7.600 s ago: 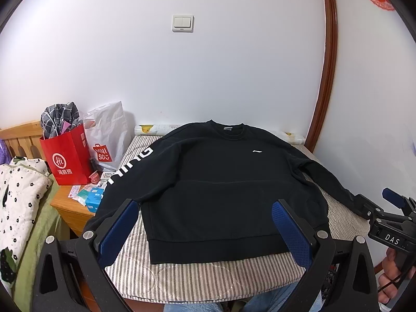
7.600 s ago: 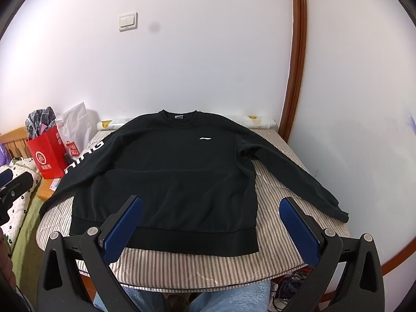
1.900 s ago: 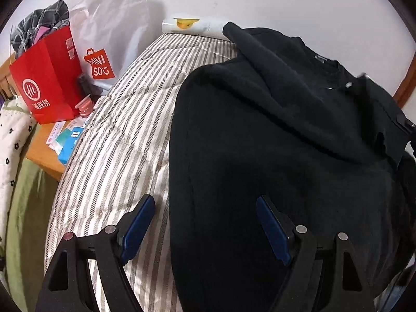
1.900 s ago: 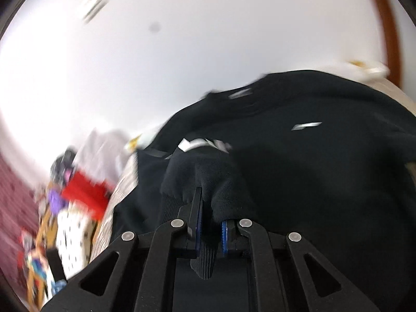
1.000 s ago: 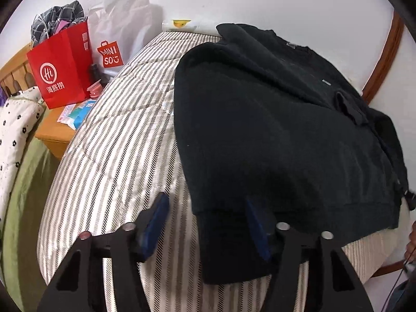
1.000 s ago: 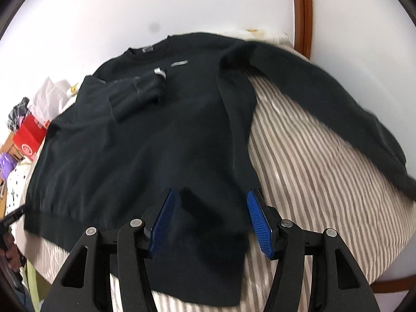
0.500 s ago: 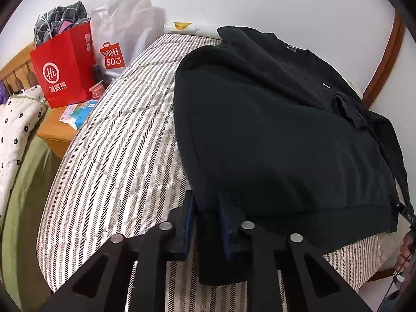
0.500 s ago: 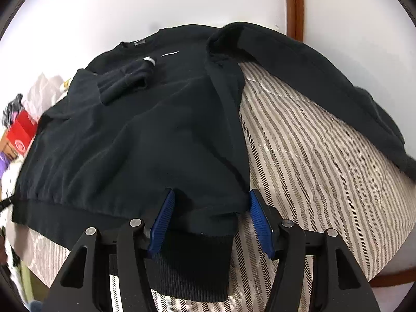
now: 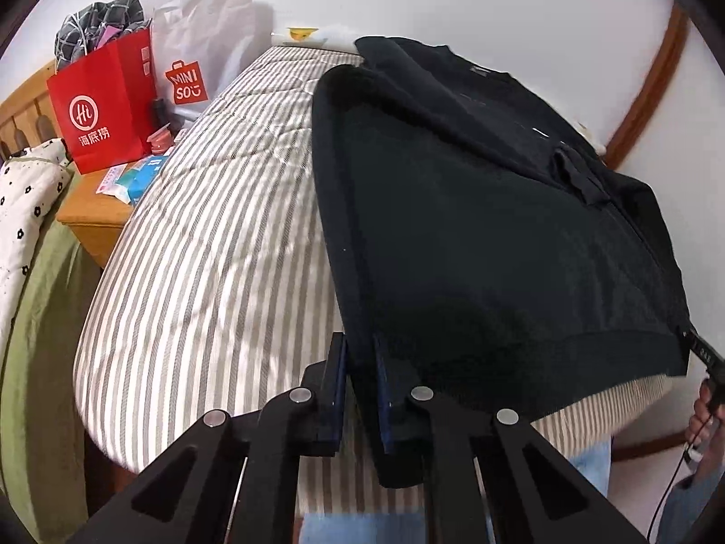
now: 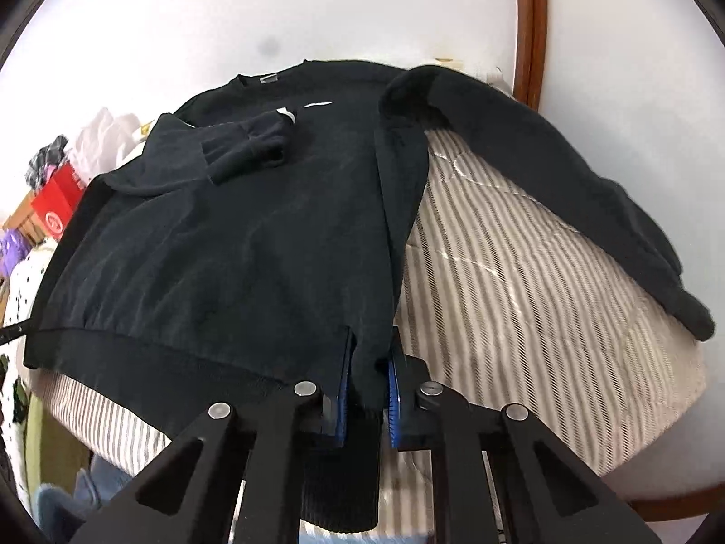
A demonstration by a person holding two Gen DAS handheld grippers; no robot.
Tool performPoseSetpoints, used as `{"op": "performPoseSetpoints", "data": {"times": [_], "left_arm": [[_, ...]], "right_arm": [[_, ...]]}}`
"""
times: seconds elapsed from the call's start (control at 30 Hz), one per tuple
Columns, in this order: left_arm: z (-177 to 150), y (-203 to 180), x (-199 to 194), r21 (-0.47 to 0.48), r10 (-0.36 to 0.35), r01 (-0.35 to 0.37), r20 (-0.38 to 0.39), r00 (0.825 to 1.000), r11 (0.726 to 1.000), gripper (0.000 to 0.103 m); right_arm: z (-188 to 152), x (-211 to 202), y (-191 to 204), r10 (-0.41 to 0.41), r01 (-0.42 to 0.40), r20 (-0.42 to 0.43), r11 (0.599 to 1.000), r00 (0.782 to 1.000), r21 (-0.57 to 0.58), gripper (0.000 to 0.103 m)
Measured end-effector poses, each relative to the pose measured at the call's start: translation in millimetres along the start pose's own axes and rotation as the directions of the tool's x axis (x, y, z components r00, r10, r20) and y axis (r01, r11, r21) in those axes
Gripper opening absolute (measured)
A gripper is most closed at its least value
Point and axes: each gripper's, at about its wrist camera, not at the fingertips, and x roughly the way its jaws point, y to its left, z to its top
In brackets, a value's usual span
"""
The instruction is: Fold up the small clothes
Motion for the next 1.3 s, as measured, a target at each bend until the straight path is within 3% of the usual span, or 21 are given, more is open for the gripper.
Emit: {"op": "performPoseSetpoints", "data": {"times": [0.2, 0.33, 0.37, 0.5, 0.53, 0.8, 0.83, 1.03, 1.13, 1.3], "left_arm": [[-27.1, -2.6, -9.4, 0.014, 0.011, -0.010, -0.007, 1.000, 1.000, 0.012], [-25.8, -10.0, -11.3, 0.046, 0.038, -0.039, 0.015, 0.999, 0.998, 0.015], [-23.3, -11.5, -12.9, 0.051, 0.047, -0.048, 0.022, 0.999, 0.998, 0.016], [-12.3, -10.1, -16.2, 0.038, 0.089, -0.091, 0.036, 0.995, 0.995, 0.017], [-4.6, -6.8, -14.1, 0.028, 0.099, -0.101, 0.039, 0.994, 0.995, 0.017], [55.2, 0.4, 3.0, 0.006, 0.096, -0.097, 0.048, 0.994, 0.995, 0.021], [63.3, 0.2, 6.7, 0.002, 0.098, -0.098, 0.053, 0.994, 0.995, 0.021], [106.2, 4.1, 31.8, 0.000, 0.103, -0.103, 0.067, 0.992, 0.995, 0.039], [127.3, 10.3, 41.6, -0.001, 0.107, -0.108, 0.086, 0.991, 0.994, 0.056], [156.5, 16.7, 58.5, 0.022, 0.127, -0.129, 0.078, 0.989, 0.991, 0.058]], "right_arm": [[-15.9, -8.3, 6.3, -0.034, 0.033, -0.017, 0.998, 0.999, -0.055, 0.013], [-9.3, -5.4, 9.8, -0.083, 0.080, -0.035, 0.994, 0.996, -0.069, 0.019], [-4.1, -12.0, 10.3, -0.108, 0.107, -0.004, 0.992, 0.994, -0.073, 0.019], [23.5, -29.0, 17.0, -0.157, 0.165, 0.087, 0.983, 0.984, -0.082, 0.040], [36.0, -32.0, 23.9, -0.151, 0.161, 0.110, 0.983, 0.982, -0.092, 0.041], [120.4, -7.8, 105.3, 0.015, 0.017, 0.169, 0.982, 0.986, -0.188, 0.046], [136.7, 1.6, 120.6, 0.062, -0.029, 0.168, 0.980, 0.984, -0.195, 0.046], [208.6, 57.9, 191.2, 0.200, -0.161, 0.144, 0.956, 0.969, -0.243, 0.046], [237.2, 84.4, 220.1, 0.249, -0.213, 0.124, 0.944, 0.960, -0.253, 0.046], [273.4, 133.6, 270.5, 0.293, -0.260, 0.081, 0.923, 0.953, -0.283, 0.046]]}}
